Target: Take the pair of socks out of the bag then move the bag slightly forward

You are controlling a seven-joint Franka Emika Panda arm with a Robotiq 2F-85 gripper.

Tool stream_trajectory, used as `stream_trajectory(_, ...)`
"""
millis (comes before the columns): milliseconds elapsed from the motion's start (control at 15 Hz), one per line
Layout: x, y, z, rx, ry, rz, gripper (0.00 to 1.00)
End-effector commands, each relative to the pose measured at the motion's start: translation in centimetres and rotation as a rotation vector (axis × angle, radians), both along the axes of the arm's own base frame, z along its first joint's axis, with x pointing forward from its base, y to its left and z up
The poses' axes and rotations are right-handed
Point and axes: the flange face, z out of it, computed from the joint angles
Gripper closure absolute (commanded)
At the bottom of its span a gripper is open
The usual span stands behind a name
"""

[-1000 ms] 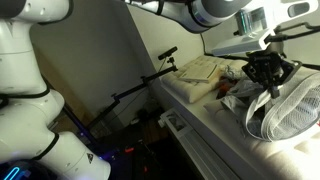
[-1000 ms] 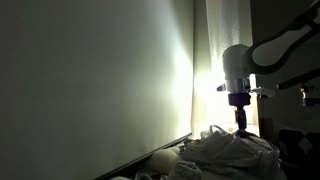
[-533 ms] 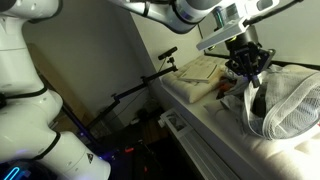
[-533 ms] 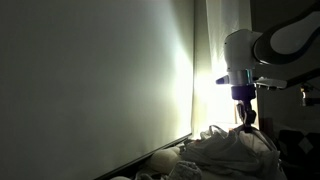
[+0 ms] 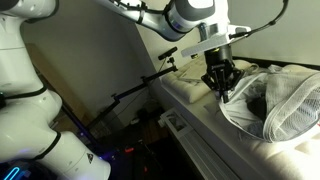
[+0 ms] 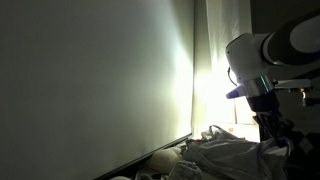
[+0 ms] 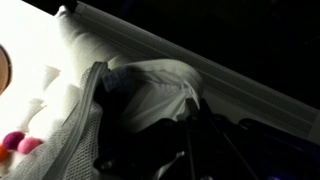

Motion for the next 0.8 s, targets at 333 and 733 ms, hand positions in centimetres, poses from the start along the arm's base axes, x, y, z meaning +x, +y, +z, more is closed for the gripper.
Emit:
stream_trajectory(333, -2.9, 0.2, -3.4, -0.139, 0.246, 0.097, 0.71)
stream_trajectory(733, -3.1, -0.1, -3.3, -0.188, 0.249, 0.123, 0.34)
